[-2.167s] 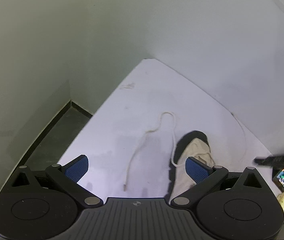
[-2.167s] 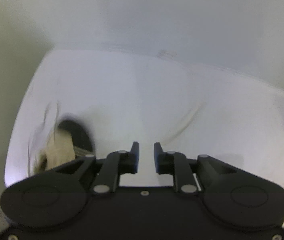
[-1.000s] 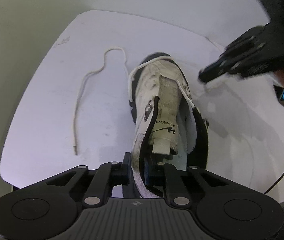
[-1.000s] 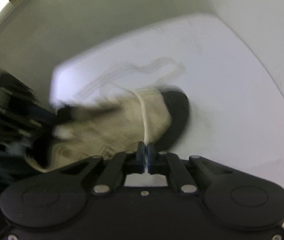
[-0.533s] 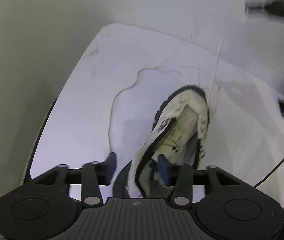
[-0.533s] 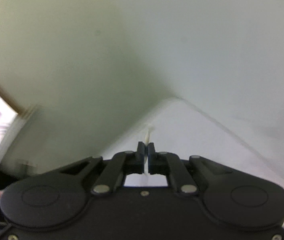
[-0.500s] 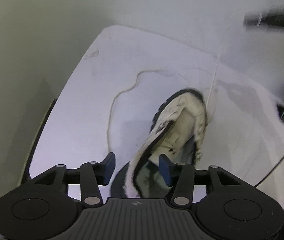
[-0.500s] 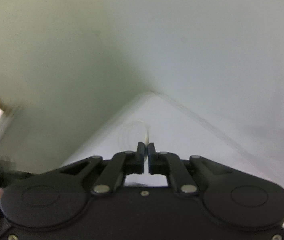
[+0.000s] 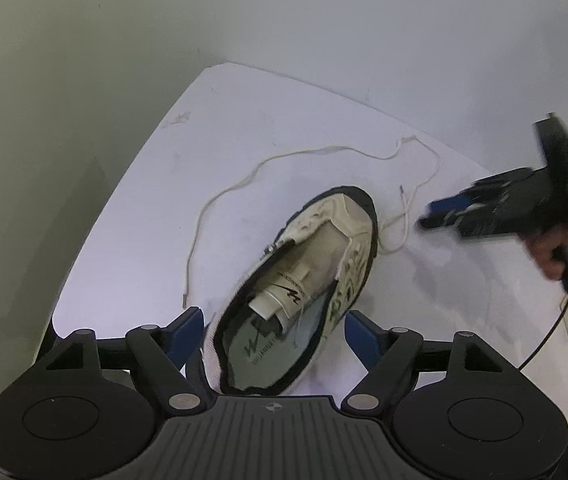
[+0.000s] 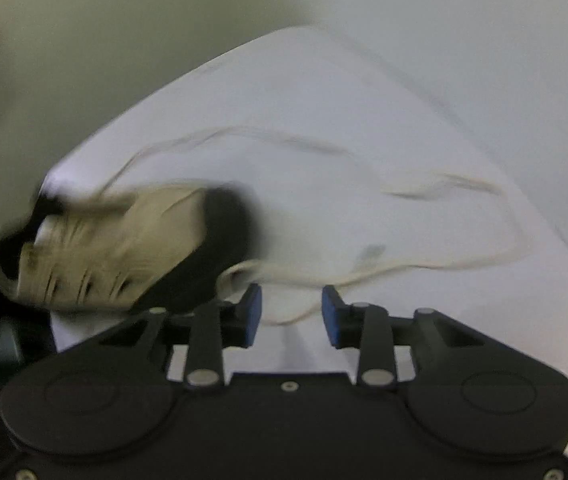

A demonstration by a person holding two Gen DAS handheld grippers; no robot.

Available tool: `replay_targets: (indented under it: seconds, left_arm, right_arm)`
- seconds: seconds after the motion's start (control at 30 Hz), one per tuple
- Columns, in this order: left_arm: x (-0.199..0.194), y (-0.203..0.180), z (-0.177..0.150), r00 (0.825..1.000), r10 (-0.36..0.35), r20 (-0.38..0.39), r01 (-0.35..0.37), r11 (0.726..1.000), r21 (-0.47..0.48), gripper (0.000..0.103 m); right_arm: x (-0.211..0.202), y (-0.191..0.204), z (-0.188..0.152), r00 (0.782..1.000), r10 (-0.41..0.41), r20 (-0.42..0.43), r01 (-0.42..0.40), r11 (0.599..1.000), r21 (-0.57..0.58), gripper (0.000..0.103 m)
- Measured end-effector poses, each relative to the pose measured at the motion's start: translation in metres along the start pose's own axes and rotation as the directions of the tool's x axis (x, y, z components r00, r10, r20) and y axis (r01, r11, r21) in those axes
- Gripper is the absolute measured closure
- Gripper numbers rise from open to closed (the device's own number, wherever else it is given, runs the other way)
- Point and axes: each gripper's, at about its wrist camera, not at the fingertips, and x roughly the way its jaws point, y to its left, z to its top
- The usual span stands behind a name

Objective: Lace up shoes with both hands

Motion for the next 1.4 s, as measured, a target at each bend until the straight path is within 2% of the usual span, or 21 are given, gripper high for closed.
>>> replay_targets:
  seconds: [0.17, 0.23, 0.27, 0.3, 0.33, 0.43, 0.5, 0.53, 0.6, 0.67, 0.7, 0.77, 0.83, 0.9, 0.97, 1.0, 1.03, 1.1, 1.2, 1.33, 1.4]
  left_arm:
    - [-0.001, -0.002, -0.004, 1.0, 0.012, -0.001, -0.012, 1.0, 0.002, 0.029]
    - [-0.003, -0.003, -0.006, 1.0, 0.01, 0.0, -0.01, 1.0, 0.0, 0.029]
    - [-0.002, -0.003, -0.006, 1.0, 0.005, 0.002, -0.005, 1.0, -0.008, 0.029]
    - [-0.002, -0.003, -0.007, 1.0, 0.001, 0.004, -0.001, 1.0, -0.014, 0.029]
    - [-0.003, -0.002, -0.008, 1.0, -0.002, 0.003, 0.002, 1.0, -0.018, 0.029]
    - [-0.004, -0.001, -0.01, 0.999, -0.037, 0.005, 0.037, 0.999, -0.04, 0.029]
    - [-0.005, 0.0, -0.011, 0.998, -0.063, 0.005, 0.063, 0.996, -0.061, 0.029]
    - [-0.005, 0.002, -0.011, 0.997, -0.076, 0.006, 0.076, 0.994, -0.073, 0.029]
    - [-0.003, 0.007, -0.013, 0.993, -0.117, 0.006, 0.117, 0.985, -0.129, 0.029]
    - [0.002, 0.013, -0.015, 0.987, -0.16, 0.006, 0.158, 0.964, -0.213, 0.029]
    - [0.007, 0.018, -0.016, 0.983, -0.186, 0.008, 0.181, 0.945, -0.273, 0.029]
    - [0.015, 0.024, -0.019, 0.975, -0.22, 0.008, 0.208, 0.909, -0.36, 0.029]
    - [0.025, 0.03, -0.022, 0.964, -0.266, 0.015, 0.243, 0.856, -0.456, 0.029]
    - [0.034, 0.036, -0.024, 0.958, -0.286, 0.029, 0.257, 0.806, -0.534, 0.029]
    - [0.043, 0.04, -0.023, 0.956, -0.29, 0.034, 0.254, 0.767, -0.59, 0.029]
    - [0.047, 0.042, -0.023, 0.956, -0.29, 0.034, 0.248, 0.747, -0.617, 0.029]
    - [0.05, 0.043, -0.022, 0.957, -0.289, 0.032, 0.244, 0.739, -0.627, 0.029]
    - [0.053, 0.042, -0.02, 0.958, -0.285, 0.022, 0.232, 0.729, -0.644, 0.029]
    - [0.051, 0.034, -0.015, 0.968, -0.252, -0.007, 0.197, 0.775, -0.6, 0.028]
    - [0.038, 0.008, -0.003, 0.993, -0.098, -0.064, 0.066, 0.919, -0.389, 0.024]
    - [0.033, -0.002, 0.0, 0.997, -0.03, -0.069, 0.009, 0.958, -0.285, 0.024]
  right_arm:
    - [0.024, 0.032, -0.006, 1.0, -0.009, -0.022, 0.005, 0.987, -0.16, 0.069]
    - [0.029, 0.035, -0.006, 1.0, -0.021, -0.015, 0.018, 0.981, -0.192, 0.075]
    - [0.03, 0.035, -0.005, 0.999, -0.022, -0.023, 0.017, 0.982, -0.19, 0.095]
    - [0.031, 0.033, -0.004, 0.999, -0.018, -0.036, 0.011, 0.983, -0.183, 0.102]
    - [0.028, 0.029, -0.001, 0.999, 0.005, -0.049, -0.012, 0.988, -0.153, 0.102]
    - [0.006, 0.01, 0.014, 0.984, 0.18, -0.01, -0.179, 0.983, 0.031, 0.102]
    - [-0.039, -0.026, 0.02, 0.926, 0.343, 0.157, -0.372, 0.9, 0.226, 0.102]
    - [-0.054, -0.042, 0.019, 0.9, 0.37, 0.23, -0.426, 0.858, 0.287, 0.102]
    - [-0.076, -0.074, 0.013, 0.856, 0.382, 0.349, -0.503, 0.771, 0.39, 0.102]
    - [-0.09, -0.109, 0.001, 0.828, 0.353, 0.435, -0.547, 0.677, 0.492, 0.1]
    - [-0.092, -0.121, -0.004, 0.826, 0.339, 0.45, -0.552, 0.646, 0.527, 0.098]
    - [-0.077, -0.131, -0.012, 0.891, 0.281, 0.355, -0.445, 0.691, 0.57, 0.092]
    - [-0.055, -0.131, -0.021, 0.952, 0.221, 0.212, -0.305, 0.75, 0.587, 0.09]
    - [-0.028, -0.126, -0.034, 0.989, 0.146, 0.033, -0.139, 0.811, 0.569, 0.087]
    - [-0.017, -0.115, -0.043, 0.996, 0.059, -0.069, -0.017, 0.866, 0.501, 0.087]
    - [-0.018, -0.107, -0.046, 0.997, 0.036, -0.074, 0.002, 0.888, 0.459, 0.085]
    - [-0.022, -0.1, -0.048, 0.998, 0.043, -0.052, -0.017, 0.901, 0.433, 0.082]
    - [-0.03, -0.088, -0.049, 0.998, 0.055, -0.014, -0.046, 0.924, 0.379, 0.067]
    - [-0.035, -0.068, -0.036, 1.0, 0.019, 0.014, -0.022, 0.972, 0.235, 0.065]
    - [-0.021, -0.045, -0.013, 0.999, -0.019, 0.039, 0.018, 0.999, 0.035, 0.065]
    - [-0.017, -0.037, -0.003, 0.999, -0.021, 0.047, 0.023, 0.999, -0.045, 0.065]
